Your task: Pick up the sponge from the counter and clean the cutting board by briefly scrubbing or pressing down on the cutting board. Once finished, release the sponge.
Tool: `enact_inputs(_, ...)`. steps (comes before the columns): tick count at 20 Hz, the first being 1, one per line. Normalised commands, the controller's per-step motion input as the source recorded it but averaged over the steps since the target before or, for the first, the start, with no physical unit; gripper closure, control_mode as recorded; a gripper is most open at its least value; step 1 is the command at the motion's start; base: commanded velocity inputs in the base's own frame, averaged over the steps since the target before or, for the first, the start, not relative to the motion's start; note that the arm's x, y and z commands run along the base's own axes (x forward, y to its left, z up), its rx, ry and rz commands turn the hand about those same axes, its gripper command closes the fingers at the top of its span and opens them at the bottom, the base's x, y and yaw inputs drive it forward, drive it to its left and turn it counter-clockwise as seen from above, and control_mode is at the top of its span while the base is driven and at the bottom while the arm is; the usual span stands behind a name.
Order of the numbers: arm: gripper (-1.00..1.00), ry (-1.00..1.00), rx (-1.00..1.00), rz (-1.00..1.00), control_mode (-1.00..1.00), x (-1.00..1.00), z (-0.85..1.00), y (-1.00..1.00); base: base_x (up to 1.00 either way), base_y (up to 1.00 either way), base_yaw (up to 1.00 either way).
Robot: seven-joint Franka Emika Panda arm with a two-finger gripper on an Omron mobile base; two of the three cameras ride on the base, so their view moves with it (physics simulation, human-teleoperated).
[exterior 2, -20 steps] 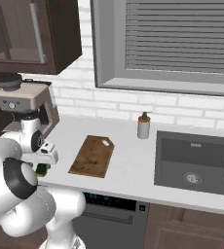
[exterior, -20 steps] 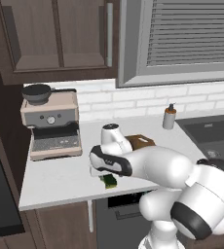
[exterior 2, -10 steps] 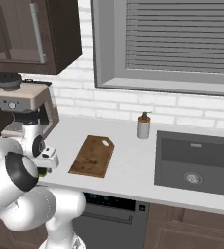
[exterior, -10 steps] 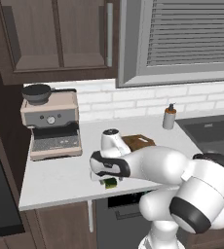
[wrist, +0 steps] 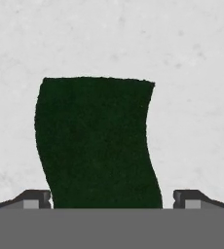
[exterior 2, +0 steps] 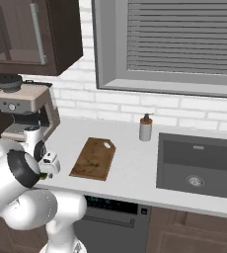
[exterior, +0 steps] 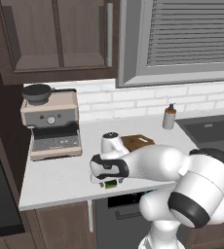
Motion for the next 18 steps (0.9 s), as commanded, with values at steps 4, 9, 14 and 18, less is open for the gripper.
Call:
enact_inputs(4,-1.00,0.00,0.00,0.00,-1.00,0.00,-0.03,0.00,0.00,0.00,0.00)
enact_inputs(9,1.00,0.01,0.00,0.00,-1.00,0.00,0.00,0.00,0.00,0.00,0.00)
enact_inputs(14,1.00,0.01,0.00,0.00,-1.00,0.00,0.00,0.00,0.00,0.00,0.00)
enact_inputs(18,1.00,0.00,0.00,0.00,-1.00,0.00,0.00,0.00,0.00,0.00,0.00)
